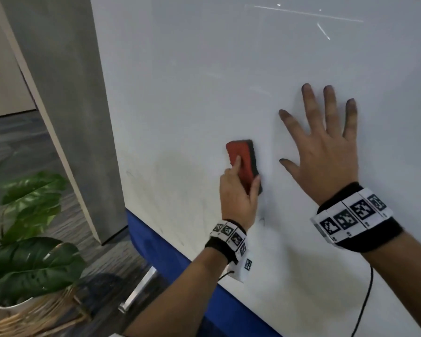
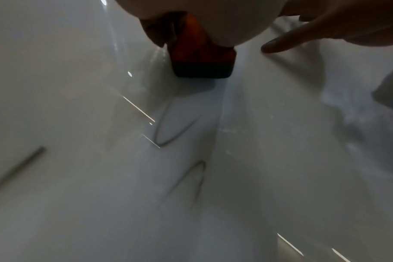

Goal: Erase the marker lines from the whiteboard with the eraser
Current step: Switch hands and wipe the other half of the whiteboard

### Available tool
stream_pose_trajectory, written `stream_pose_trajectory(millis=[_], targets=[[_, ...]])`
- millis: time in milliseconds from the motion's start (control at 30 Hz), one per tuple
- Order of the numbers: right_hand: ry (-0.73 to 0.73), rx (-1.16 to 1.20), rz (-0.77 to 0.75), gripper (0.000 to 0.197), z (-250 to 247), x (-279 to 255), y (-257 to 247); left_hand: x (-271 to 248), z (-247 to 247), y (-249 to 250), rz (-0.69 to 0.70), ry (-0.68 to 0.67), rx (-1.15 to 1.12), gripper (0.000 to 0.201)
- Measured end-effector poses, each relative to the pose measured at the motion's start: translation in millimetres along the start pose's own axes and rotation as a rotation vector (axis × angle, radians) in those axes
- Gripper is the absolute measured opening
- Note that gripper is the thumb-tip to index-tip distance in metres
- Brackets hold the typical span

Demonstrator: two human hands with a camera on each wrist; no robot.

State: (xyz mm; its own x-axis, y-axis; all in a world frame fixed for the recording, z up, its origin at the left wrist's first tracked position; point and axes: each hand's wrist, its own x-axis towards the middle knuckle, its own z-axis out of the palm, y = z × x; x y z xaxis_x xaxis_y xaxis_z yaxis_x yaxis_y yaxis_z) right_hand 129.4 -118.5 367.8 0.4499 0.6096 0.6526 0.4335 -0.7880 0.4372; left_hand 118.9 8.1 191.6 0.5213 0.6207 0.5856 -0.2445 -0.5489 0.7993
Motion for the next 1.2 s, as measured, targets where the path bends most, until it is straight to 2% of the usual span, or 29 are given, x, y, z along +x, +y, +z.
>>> stream_pose_trajectory(millis=[33, 67, 167, 233, 300, 433, 500, 567, 700, 733, 767, 867, 933, 1000, 1067, 1133, 1167, 1200], targets=[[-0.004, -0.002, -0.001, 0.095, 0, -8, 4, -2, 4, 2, 0.001, 0.024, 0.044, 0.069], [-0.009, -0.006, 0.002, 0.095, 0, -17, 10, -3, 8, -8, -0.056, 0.049, 0.063, 0.068], [-0.039, -0.037, 0.008, 0.094, 1, -44, 31, -12, 12, -58, -0.469, 0.184, -0.020, 0.073], [-0.061, -0.052, 0.001, 0.092, 2, -60, 42, -25, 15, -74, -0.606, 0.251, -0.038, 0.083], [-0.069, -0.054, -0.005, 0.091, 5, -70, 47, -44, 23, -58, -0.573, 0.186, -0.013, 0.080], [-0.047, -0.021, 0.011, 0.091, 6, -76, 42, -110, 44, 14, -0.180, -0.115, 0.047, 0.075], [-0.033, 0.011, 0.017, 0.090, 6, -77, 41, -128, 51, 22, -0.129, -0.151, 0.068, 0.077], [-0.032, 0.027, 0.012, 0.089, 9, -79, 43, -128, 54, 0, -0.280, -0.091, 0.041, 0.078], [-0.040, 0.028, 0.001, 0.088, 13, -84, 46, -119, 47, -54, -0.791, 0.099, 0.013, 0.067], [-0.038, 0.029, 0.006, 0.088, 14, -84, 45, -117, 47, -55, -0.821, 0.123, 0.010, 0.065], [-0.034, 0.032, 0.014, 0.088, 15, -85, 42, -116, 50, -51, -0.774, 0.139, -0.001, 0.065], [-0.009, 0.038, 0.066, 0.088, 18, -89, 30, -116, 58, -15, -0.474, 0.067, -0.046, 0.069], [-0.001, 0.034, 0.087, 0.086, 22, -91, 24, -115, 60, -9, -0.389, 0.042, -0.061, 0.069], [0.007, 0.033, 0.085, 0.082, 27, -94, 22, -120, 61, -32, -0.479, 0.104, -0.108, 0.068], [0.013, 0.039, 0.087, 0.078, 33, -98, 23, -136, 63, -60, -0.727, 0.161, -0.138, 0.065], [0.003, 0.043, 0.099, 0.076, 39, -103, 21, -154, 66, -76, -0.935, 0.146, -0.125, 0.062], [-0.005, 0.042, 0.102, 0.075, 41, -105, 19, -159, 66, -77, -0.950, 0.139, -0.114, 0.061], [-0.010, 0.040, 0.107, 0.075, 43, -107, 17, -158, 66, -73, -0.905, 0.138, -0.110, 0.061]])
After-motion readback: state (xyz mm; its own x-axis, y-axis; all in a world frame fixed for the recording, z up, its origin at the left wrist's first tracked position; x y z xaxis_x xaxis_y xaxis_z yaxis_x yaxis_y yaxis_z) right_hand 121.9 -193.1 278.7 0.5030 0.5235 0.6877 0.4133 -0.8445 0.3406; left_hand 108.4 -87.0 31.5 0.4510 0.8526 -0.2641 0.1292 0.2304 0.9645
